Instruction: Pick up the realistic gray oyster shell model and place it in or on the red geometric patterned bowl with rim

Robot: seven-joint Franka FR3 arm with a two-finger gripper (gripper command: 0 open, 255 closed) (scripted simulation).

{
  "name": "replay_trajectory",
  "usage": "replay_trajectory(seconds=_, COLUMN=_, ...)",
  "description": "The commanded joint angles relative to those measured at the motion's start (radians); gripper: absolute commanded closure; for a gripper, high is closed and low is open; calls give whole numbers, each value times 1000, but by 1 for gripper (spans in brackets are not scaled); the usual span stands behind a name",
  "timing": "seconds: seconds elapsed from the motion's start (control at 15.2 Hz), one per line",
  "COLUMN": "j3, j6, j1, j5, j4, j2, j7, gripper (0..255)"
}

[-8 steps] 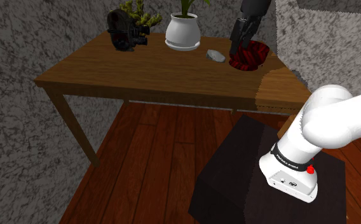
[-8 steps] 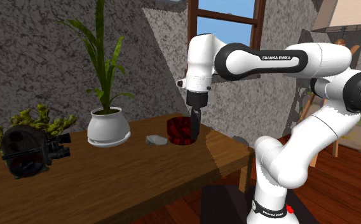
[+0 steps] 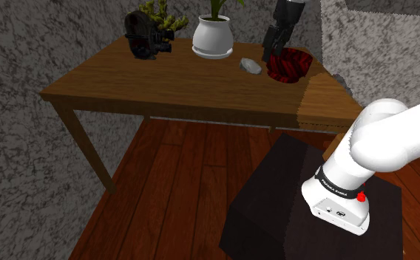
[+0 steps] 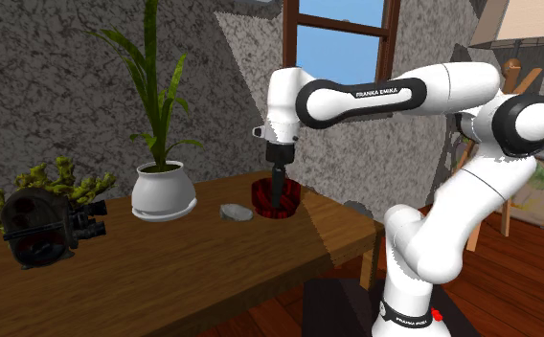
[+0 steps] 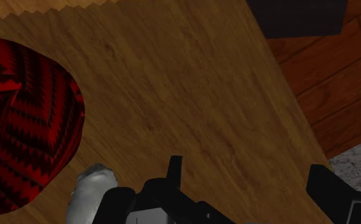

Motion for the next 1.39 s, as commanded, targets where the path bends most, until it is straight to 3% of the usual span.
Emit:
replay_trajectory(seconds=0.0, j3=-46, j6=45, j1=-7, j5=-9, j4=9, j2=48, j7=-52, gripper=0)
replay_trajectory(seconds=0.53, j3=-213, j6=191, j1=-4, j5=29, j4=121, j2=296, j7=-256, gripper=0)
replay_trajectory(seconds=0.99, j3=-344, j6=259, j1=7, j5=169, j4=293, j2=565, j7=-471, gripper=0)
replay_trajectory(seconds=1.32, j3=-350, j6=311, j1=6, j5=202, j4=278, j2=612, j7=-502, gripper=0)
